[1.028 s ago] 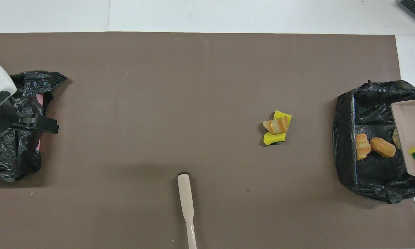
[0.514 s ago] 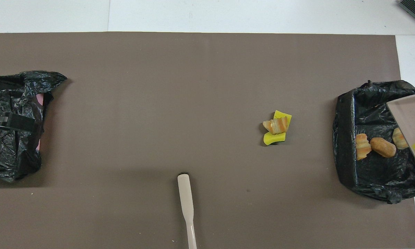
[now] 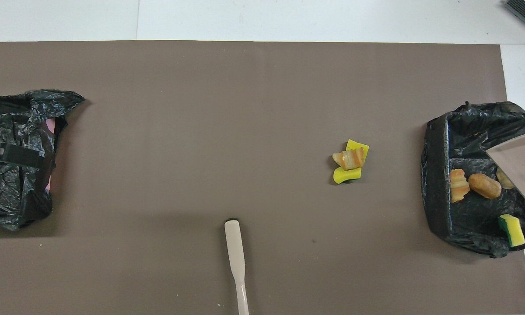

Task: Sweep and dump trash in bin
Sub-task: 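Tip the dustpan further to dump trash into the bag with the right gripper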

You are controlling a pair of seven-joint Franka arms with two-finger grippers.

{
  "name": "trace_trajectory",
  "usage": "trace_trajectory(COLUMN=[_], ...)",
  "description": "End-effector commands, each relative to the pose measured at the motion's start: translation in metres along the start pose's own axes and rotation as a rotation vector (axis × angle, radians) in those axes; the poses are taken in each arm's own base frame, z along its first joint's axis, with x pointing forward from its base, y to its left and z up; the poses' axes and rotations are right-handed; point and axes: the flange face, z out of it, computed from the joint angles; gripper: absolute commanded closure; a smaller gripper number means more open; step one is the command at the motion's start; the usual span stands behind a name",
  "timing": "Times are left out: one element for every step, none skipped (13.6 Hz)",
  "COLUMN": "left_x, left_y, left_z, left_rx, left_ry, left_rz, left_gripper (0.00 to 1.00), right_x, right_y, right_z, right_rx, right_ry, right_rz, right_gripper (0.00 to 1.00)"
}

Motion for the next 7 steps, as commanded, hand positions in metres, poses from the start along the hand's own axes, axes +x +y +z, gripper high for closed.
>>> trace_trajectory(left_x=[-0.002, -0.002, -0.002, -0.002, -0.002, -0.003, -0.002], left_y=[-0.004, -0.003, -0.003, -0.003, -0.004, -0.004, -0.004], left_z=[-0.003, -0.003, -0.003, -0.003, -0.003, -0.004, -0.003], left_rx=[0.017, 0.017, 0.017, 0.017, 0.017, 0.017, 0.017], left_ry=[-0.004, -0.004, -0.004, -0.004, -0.004, -0.003, -0.004], left_rz=[0.007, 0.008, 0.008, 0.008, 0.007, 0.007, 0.007], left_gripper=[0.00, 0.00, 0.00, 0.00, 0.00, 0.00, 0.00], right_x=[-0.007, -0.010, -0.012, -0.014, -0.015, -0.019, -0.022], right_y=[-0.001, 0.001, 0.001, 0.001, 0.001, 0.002, 0.004], right_z=[0.002, 0.003, 0.003, 0.002, 0.001, -0.001, -0.003], right_rx=[-0.008, -0.006, -0.008, -0.009, -0.012, -0.015, -0.018], right_ry=[0.010, 0.008, 0.015, 0.021, 0.027, 0.023, 0.019], right_rz=[-0.013, -0.011, -0.004, -0.004, -0.010, -0.004, 0.002], right_gripper=[1.00, 1.00, 1.00, 1.00, 1.00, 1.00, 1.00])
